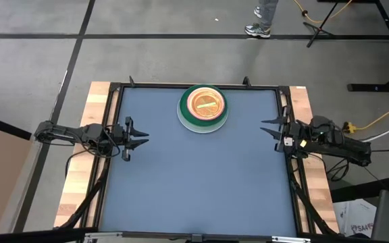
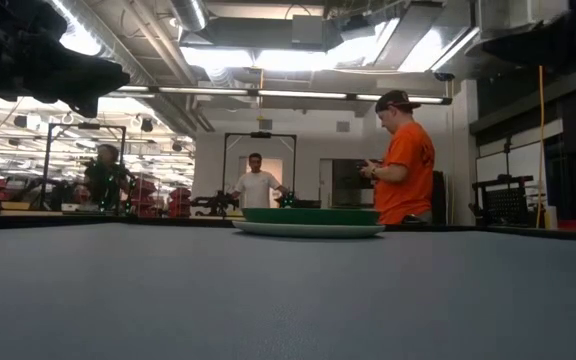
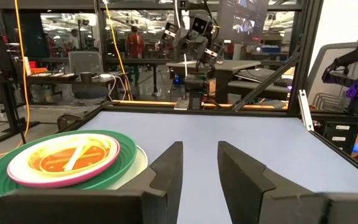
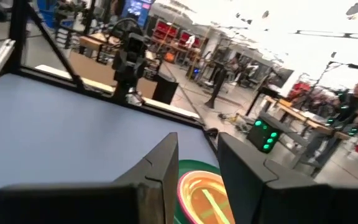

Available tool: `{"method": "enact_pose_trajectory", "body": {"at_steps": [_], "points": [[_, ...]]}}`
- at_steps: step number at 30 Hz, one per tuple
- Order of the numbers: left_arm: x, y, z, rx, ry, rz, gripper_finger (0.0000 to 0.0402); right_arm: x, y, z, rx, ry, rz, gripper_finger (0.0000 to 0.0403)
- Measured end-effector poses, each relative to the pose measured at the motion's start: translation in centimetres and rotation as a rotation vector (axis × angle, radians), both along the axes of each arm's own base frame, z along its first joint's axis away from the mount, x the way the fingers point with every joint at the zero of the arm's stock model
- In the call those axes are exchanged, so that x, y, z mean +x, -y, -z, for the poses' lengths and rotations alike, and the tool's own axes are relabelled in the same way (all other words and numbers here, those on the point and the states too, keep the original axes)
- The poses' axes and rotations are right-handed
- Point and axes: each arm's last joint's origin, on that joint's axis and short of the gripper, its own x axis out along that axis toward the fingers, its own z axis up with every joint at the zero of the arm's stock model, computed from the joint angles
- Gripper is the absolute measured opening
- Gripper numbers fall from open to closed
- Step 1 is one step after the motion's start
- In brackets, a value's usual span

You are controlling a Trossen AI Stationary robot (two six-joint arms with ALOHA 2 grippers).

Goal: Stack plastic plates
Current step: Return to Home Position

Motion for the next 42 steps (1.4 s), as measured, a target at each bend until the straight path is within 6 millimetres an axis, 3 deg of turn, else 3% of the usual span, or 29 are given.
{"method": "enact_pose_trajectory", "body": {"at_steps": [10, 21, 33, 42], "points": [[0.0, 0.0, 0.0, 0.0, 0.0, 0.0, 0.0094, 0.6, 0.1, 2.0, -0.006, -0.029, 0.012, 0.0108], [0.0, 0.0, 0.0, 0.0, 0.0, 0.0, 0.0094, 2.3, 0.2, 5.3, -0.025, 0.118, -0.053, 0.0108], [0.0, 0.0, 0.0, 0.0, 0.0, 0.0, 0.0094, 2.4, 0.2, 5.7, -0.027, 0.123, -0.045, 0.0108], [0.0, 0.0, 0.0, 0.0, 0.0, 0.0, 0.0094, 2.5, 0.2, 7.1, -0.009, -0.018, -0.045, 0.0108]]}}
